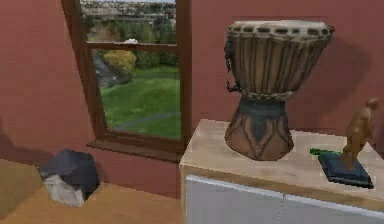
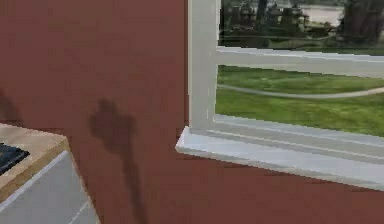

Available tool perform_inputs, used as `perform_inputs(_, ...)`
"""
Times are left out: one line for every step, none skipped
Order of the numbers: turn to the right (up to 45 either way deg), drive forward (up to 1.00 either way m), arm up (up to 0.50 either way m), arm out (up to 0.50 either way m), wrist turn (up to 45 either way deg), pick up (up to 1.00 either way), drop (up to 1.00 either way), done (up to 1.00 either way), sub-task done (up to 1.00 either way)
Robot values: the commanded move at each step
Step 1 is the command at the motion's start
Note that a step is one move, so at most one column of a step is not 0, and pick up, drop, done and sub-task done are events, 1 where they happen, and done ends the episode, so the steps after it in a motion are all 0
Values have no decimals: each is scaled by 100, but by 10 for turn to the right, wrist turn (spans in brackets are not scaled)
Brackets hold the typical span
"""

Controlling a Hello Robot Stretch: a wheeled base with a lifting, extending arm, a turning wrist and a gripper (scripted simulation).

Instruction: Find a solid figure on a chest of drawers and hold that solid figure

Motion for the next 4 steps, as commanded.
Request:
perform_inputs(210,0,0,0,0,0,0,0,0)
perform_inputs(0,45,0,0,0,0,0,0,0)
perform_inputs(-450,0,0,0,0,0,0,0,0)
perform_inputs(0,0,50,0,0,0,0,0,0)
